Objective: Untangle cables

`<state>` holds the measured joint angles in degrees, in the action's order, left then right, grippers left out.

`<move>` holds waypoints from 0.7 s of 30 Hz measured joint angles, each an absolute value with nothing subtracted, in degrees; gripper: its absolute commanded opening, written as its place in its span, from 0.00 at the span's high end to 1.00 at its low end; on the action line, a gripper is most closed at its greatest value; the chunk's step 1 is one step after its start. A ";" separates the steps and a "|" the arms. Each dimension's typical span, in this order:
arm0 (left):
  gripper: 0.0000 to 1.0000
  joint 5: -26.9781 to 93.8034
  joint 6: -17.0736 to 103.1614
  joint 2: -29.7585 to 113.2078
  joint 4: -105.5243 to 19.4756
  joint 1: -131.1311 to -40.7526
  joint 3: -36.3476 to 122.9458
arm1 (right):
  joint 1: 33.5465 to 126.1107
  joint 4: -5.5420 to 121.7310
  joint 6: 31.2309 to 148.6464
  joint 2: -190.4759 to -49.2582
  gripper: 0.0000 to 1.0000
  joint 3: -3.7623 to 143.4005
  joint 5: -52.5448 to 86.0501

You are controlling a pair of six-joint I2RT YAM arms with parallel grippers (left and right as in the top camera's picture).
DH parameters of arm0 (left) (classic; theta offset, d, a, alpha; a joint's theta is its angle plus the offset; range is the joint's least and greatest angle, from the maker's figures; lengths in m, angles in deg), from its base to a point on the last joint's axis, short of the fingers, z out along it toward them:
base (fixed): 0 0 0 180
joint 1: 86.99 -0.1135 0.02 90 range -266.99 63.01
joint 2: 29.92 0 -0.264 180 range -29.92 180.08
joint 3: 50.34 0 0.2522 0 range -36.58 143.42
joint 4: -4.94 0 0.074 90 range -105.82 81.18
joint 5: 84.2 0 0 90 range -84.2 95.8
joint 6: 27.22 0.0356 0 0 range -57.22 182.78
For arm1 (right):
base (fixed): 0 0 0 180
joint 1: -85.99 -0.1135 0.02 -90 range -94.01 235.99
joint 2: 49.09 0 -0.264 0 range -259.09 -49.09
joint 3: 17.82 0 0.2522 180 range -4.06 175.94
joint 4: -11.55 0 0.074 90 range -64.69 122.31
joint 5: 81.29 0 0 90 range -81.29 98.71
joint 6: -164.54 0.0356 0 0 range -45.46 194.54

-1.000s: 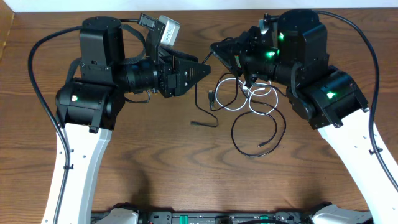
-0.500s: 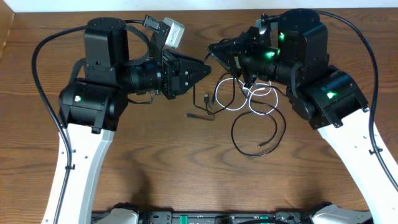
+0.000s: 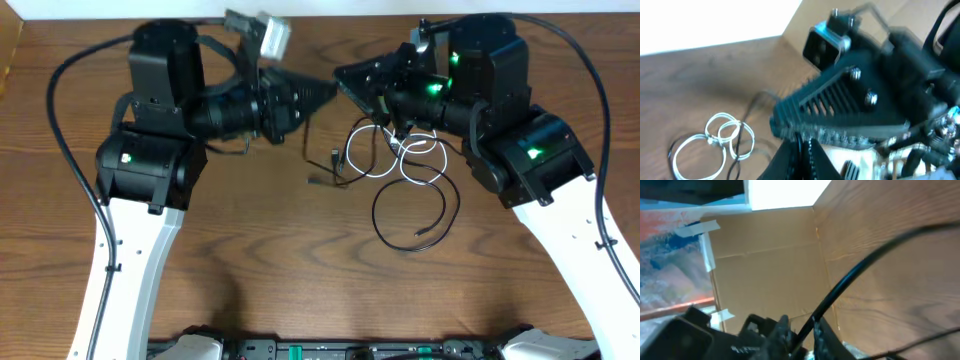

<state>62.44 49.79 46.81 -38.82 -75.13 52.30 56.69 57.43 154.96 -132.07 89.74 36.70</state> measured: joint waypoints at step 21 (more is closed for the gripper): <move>0.51 58.53 40.15 46.17 -43.82 -80.84 52.76 | 68.65 72.90 136.03 -132.21 0.01 89.94 30.80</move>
<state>58.53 40.15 46.17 -43.82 -80.84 52.76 68.65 72.90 136.03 -132.21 89.94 30.80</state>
